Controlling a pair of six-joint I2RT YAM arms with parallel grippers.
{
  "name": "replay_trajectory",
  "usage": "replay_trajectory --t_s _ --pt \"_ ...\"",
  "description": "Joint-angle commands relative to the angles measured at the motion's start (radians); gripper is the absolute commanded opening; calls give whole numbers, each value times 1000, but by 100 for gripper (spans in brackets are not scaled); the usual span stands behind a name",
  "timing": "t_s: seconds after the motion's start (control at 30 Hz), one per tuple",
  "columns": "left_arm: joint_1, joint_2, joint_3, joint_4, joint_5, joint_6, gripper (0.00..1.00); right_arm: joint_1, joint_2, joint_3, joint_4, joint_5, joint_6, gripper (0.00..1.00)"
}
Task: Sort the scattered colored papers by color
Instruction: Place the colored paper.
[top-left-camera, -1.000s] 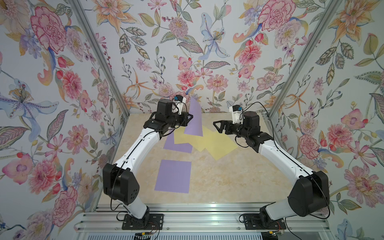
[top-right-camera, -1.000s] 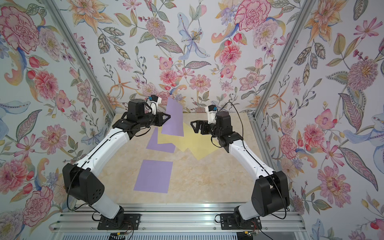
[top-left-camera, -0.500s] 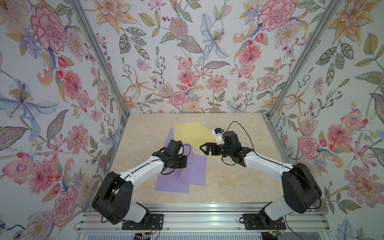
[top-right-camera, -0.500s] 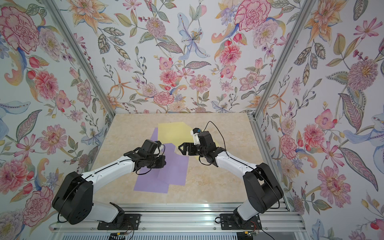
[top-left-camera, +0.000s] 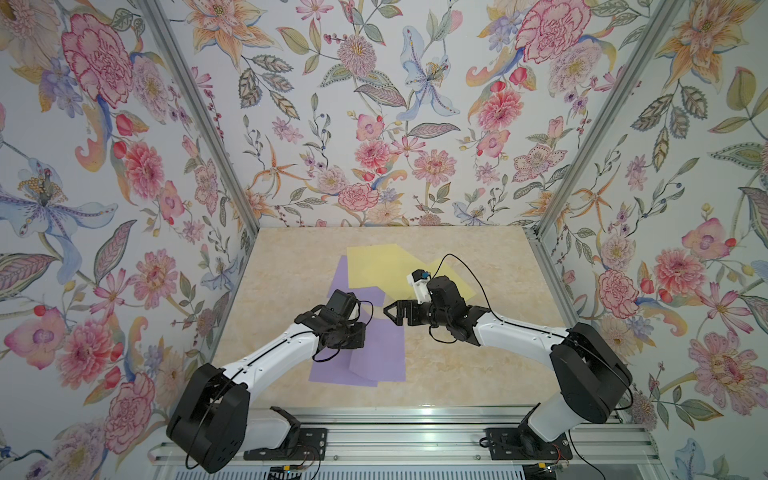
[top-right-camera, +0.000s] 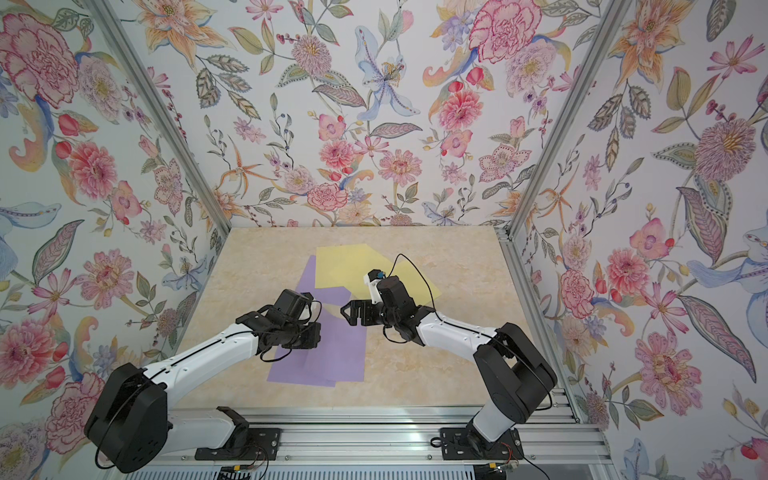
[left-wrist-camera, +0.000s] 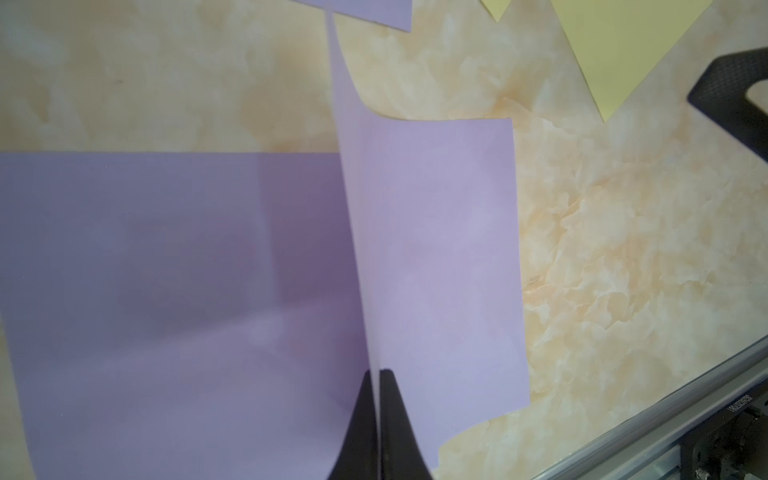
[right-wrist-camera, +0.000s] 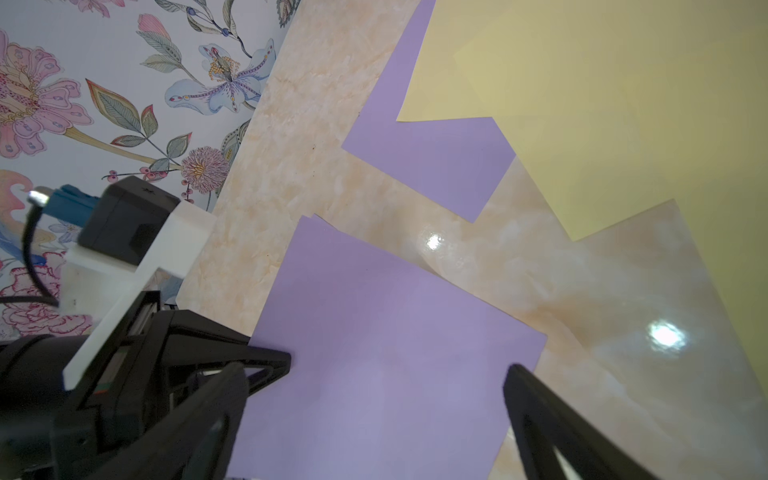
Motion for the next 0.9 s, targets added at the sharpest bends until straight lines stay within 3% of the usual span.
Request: replay_trajectory --t_s 0.0,0.87 --pt "-4 3 57 -106 -52 56 0 20 13 -16 60 35 33 100" --pt "44 -89 -27 -201 -206 8 0 99 149 58 56 -6 39 100"
